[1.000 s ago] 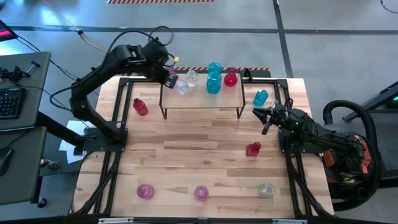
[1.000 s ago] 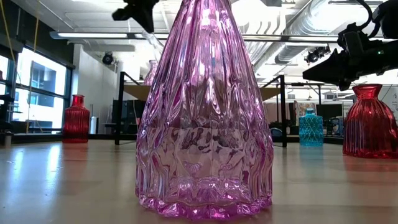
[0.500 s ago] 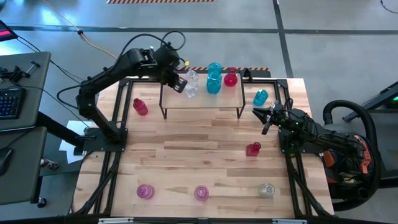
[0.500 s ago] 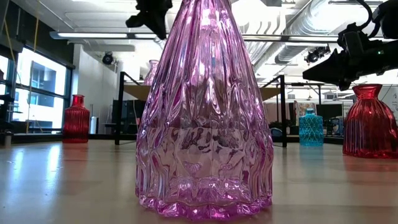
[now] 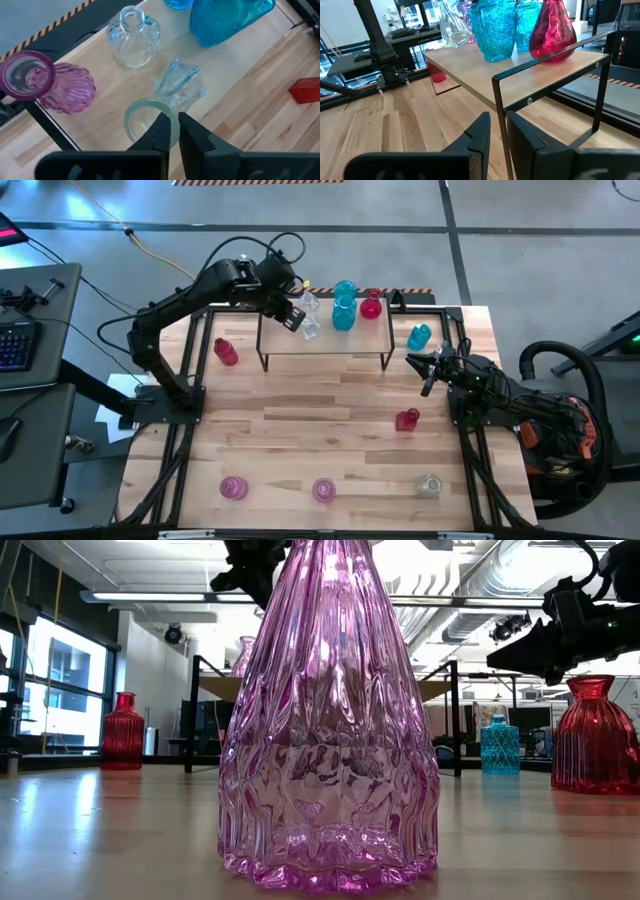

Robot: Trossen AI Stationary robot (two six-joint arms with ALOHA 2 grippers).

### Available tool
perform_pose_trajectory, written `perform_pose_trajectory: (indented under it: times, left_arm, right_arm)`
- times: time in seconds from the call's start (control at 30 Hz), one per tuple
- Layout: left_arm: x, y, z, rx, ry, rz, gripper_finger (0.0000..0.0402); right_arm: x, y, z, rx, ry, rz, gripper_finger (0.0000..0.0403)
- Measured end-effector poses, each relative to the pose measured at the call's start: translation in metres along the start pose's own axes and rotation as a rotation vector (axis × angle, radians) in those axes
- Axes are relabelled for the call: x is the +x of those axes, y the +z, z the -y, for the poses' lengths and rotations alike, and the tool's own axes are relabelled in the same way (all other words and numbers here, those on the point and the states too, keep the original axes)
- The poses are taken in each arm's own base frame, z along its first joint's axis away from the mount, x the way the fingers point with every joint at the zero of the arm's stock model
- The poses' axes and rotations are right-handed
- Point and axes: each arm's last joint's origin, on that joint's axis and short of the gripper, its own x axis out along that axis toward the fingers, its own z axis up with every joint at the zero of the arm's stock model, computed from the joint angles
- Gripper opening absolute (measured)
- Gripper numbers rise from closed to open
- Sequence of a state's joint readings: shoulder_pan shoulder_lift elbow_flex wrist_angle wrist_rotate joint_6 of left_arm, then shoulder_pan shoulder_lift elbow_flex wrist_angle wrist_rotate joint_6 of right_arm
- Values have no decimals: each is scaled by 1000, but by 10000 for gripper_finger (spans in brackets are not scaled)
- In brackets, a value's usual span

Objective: Sort vases onto shelf
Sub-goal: Put the top transparent vase on the shelf aligned with the other transparent vase

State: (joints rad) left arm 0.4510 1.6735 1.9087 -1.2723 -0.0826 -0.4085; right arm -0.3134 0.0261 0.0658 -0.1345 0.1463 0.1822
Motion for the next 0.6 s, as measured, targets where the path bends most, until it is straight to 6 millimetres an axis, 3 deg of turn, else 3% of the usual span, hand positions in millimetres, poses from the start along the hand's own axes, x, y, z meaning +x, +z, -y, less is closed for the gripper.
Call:
perform_pose_trajectory:
  times: [0.6]
  left_arm:
    - [7, 4, -2, -12, 44, 10, 12]
  right_arm:
    - [0, 0, 0, 0, 0, 0, 48]
